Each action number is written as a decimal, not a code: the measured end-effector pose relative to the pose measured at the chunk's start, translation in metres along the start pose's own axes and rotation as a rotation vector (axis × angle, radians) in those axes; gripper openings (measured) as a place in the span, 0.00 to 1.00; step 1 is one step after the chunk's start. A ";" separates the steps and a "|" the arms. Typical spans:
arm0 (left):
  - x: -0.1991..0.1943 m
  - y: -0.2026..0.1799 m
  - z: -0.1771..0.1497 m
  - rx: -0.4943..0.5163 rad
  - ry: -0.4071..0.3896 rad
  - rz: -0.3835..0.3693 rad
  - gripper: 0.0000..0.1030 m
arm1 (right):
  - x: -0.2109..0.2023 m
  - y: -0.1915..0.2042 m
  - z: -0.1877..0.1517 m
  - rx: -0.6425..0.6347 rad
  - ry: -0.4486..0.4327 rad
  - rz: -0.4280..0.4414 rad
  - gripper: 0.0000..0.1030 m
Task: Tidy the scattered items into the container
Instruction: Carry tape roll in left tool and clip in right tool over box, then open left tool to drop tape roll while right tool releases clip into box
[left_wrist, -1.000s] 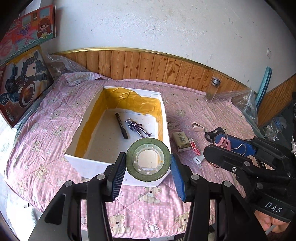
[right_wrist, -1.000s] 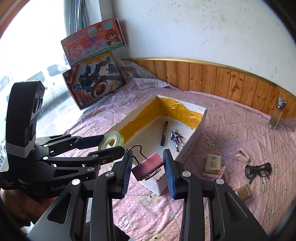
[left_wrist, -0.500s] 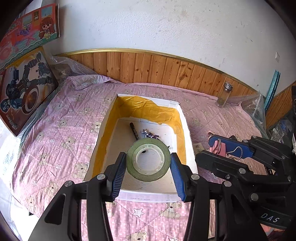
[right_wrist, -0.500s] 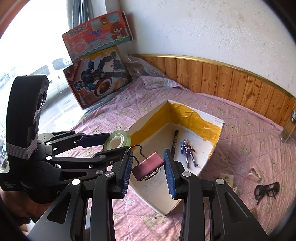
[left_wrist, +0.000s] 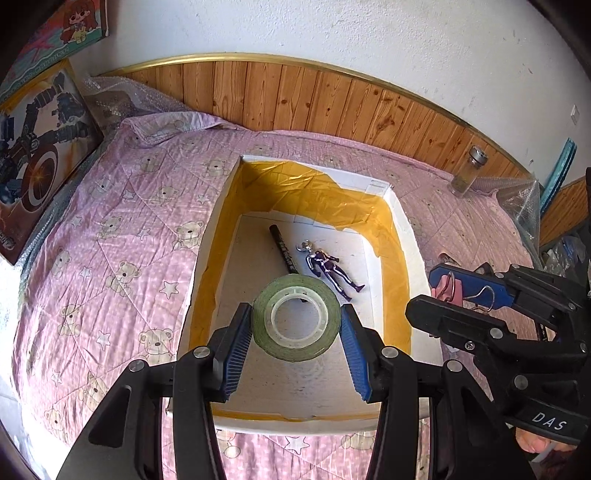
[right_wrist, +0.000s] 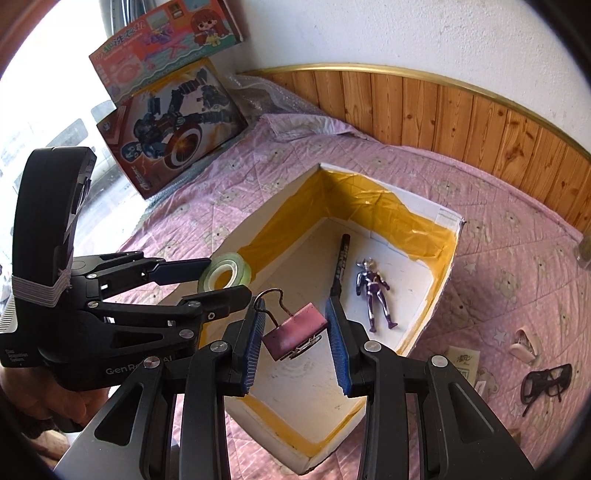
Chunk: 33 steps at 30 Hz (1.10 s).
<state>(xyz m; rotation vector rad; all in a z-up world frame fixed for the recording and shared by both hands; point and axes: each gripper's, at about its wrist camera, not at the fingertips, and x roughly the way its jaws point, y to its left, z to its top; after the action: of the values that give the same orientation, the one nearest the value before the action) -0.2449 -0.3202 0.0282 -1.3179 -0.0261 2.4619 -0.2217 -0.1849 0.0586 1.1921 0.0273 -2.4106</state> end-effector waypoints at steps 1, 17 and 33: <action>0.005 0.000 0.002 0.006 0.012 0.003 0.47 | 0.005 -0.003 0.001 0.002 0.016 0.002 0.34; 0.084 0.013 0.025 0.055 0.284 0.024 0.48 | 0.080 -0.019 0.017 -0.060 0.267 0.003 0.37; 0.076 0.019 0.025 0.106 0.317 0.073 0.65 | 0.059 -0.019 0.015 0.010 0.229 0.007 0.49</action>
<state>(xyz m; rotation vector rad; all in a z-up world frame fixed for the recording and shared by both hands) -0.3089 -0.3106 -0.0222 -1.6695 0.2310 2.2471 -0.2723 -0.1935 0.0199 1.4640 0.0809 -2.2584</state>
